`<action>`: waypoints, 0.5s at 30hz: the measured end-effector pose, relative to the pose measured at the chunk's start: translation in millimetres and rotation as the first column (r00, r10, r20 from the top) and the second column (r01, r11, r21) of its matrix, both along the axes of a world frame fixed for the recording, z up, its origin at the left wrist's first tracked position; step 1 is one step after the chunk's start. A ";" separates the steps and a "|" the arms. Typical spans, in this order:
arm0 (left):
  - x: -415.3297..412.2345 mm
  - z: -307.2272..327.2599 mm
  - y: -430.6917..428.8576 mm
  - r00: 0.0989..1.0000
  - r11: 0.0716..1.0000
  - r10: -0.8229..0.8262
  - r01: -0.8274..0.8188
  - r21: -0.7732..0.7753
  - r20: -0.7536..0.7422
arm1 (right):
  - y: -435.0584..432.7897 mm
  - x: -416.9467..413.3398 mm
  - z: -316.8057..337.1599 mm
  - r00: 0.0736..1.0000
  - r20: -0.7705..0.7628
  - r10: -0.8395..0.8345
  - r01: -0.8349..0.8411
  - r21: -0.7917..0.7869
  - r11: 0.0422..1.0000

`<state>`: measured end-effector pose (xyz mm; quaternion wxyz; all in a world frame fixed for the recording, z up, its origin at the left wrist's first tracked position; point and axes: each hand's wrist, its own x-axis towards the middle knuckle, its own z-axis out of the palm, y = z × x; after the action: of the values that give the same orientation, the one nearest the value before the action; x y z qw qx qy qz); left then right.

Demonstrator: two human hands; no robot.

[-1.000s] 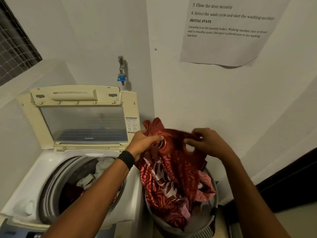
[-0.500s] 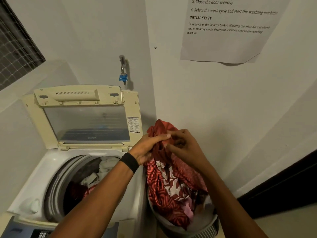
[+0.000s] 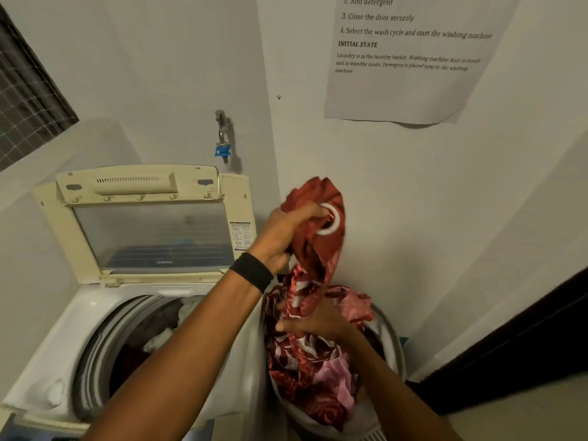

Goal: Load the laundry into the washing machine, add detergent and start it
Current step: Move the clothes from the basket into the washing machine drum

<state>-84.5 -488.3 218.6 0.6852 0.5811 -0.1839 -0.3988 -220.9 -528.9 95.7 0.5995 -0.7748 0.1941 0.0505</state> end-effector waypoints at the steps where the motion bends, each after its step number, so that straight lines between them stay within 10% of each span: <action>1: 4.2 4.3 1.3 0.999 0.999 0.038 -0.038 -0.020 0.001 | -8.5 2.2 -22.9 1.000 -0.020 0.010 -0.011 -0.051 0.999; 6: 42.5 -3.8 26.6 0.904 0.932 0.333 -0.359 0.053 0.268 | -50.6 -26.8 -24.0 0.995 0.055 -0.080 0.086 -0.116 0.990; 10: 48.5 -33.0 36.4 0.676 0.786 0.186 -0.537 0.304 0.713 | -72.9 -32.4 40.0 0.904 0.348 -0.249 0.327 -0.188 0.926; 15: 3.9 -35.4 18.0 0.785 0.957 -0.012 -0.171 0.234 0.620 | -64.3 9.0 85.6 0.706 0.679 -0.202 0.517 -0.299 0.802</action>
<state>-80.6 -470.3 183.1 0.5157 0.7766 -0.3140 -0.1800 -211.9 -593.2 181.3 0.4210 -0.8128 0.1461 -0.3753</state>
